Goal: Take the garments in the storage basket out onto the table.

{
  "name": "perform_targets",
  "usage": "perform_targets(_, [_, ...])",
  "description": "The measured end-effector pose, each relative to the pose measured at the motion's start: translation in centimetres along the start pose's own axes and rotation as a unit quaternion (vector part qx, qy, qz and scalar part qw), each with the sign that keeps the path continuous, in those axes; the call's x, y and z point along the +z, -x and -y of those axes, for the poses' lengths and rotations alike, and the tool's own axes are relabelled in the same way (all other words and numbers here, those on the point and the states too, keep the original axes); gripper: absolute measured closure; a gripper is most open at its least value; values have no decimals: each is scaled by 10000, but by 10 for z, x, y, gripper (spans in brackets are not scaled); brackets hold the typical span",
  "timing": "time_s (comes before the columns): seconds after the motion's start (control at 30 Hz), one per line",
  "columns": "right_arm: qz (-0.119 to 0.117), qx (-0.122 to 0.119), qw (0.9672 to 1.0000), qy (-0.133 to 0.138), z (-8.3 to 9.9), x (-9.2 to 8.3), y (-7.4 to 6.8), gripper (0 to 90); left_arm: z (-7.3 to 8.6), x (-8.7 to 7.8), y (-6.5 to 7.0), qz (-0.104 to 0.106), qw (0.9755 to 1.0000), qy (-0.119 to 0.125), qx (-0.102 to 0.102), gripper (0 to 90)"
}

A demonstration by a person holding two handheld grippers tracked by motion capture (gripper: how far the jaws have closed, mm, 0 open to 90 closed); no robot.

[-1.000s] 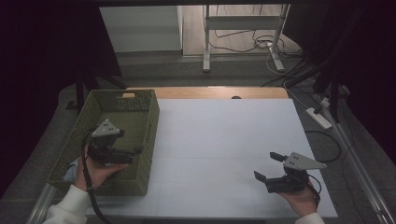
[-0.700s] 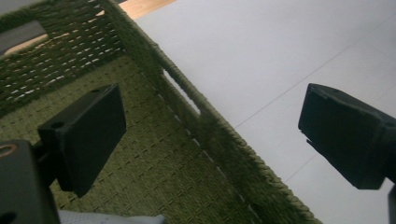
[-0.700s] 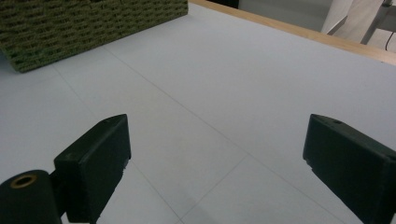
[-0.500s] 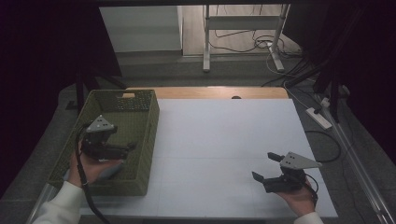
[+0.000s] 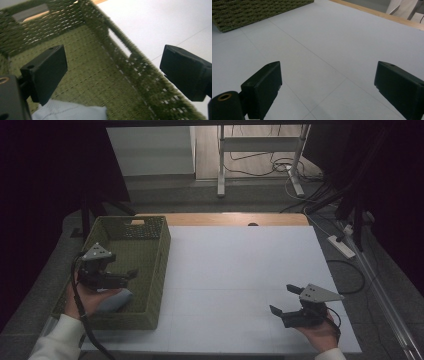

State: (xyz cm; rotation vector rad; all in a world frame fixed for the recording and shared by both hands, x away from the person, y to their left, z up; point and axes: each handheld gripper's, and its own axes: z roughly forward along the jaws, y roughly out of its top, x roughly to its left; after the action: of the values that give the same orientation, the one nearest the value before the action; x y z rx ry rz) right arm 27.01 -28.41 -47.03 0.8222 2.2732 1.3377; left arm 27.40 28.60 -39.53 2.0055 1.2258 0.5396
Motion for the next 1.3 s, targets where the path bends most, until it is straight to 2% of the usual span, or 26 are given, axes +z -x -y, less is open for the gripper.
perform_targets(0.2, [26,-50,10000,-33,0,0,0,79,4,-3,-13,-162,9997,-63,-141,75])
perform_targets(0.7, [78,-91,9999,-16,0,-2,-2,82,14,-10,-32,-345,9987,-171,-337,74])
perform_targets(1.07, [67,-101,9999,-79,2,-1,-2,81,23,-13,-39,-311,9982,-238,-450,74])
perform_targets(1.17, [79,-102,9999,-85,2,-1,-2,81,25,-12,-42,-203,9977,-166,-623,73])
perform_targets(1.3, [127,-138,9998,-73,2,-2,-3,82,25,-9,-43,-242,9977,-271,-579,72])
